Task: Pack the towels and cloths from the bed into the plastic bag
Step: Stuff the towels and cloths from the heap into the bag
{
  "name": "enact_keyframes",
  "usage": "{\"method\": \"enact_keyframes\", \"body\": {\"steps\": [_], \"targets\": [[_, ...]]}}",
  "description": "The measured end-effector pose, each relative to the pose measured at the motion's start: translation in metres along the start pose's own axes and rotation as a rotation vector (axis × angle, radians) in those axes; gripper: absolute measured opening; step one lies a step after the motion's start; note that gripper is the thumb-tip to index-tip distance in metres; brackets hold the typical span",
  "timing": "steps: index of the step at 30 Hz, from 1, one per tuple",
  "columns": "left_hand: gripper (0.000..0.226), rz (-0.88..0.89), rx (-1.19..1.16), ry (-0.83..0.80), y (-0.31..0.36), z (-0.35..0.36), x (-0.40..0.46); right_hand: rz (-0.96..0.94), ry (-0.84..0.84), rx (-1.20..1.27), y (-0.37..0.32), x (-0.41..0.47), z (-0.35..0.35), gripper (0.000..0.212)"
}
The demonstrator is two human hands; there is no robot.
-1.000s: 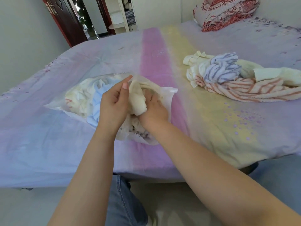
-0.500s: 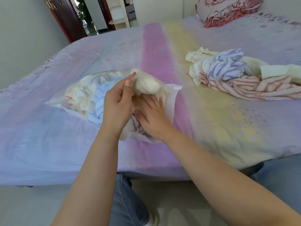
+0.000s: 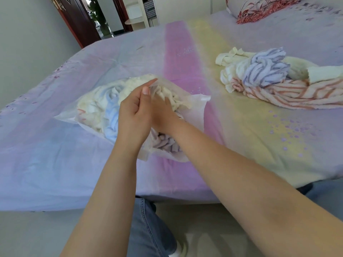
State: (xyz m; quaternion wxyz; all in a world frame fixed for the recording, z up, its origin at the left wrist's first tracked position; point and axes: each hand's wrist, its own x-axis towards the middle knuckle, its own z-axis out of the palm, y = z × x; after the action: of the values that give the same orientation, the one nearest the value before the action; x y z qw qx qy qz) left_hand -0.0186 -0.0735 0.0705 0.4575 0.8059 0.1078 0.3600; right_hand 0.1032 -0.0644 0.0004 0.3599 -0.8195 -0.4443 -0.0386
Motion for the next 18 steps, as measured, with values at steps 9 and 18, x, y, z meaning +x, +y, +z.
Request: {"method": "enact_keyframes", "body": {"steps": [9,18], "targets": [[0.034,0.007,0.011,0.000,0.000,0.007,-0.004,0.022,0.035,0.065,0.001,-0.051,-0.003,0.062],[0.031,0.023,-0.004,-0.006,0.003,-0.005,0.001,0.098,-0.164,0.057,0.007,-0.004,0.026,0.061]]}}
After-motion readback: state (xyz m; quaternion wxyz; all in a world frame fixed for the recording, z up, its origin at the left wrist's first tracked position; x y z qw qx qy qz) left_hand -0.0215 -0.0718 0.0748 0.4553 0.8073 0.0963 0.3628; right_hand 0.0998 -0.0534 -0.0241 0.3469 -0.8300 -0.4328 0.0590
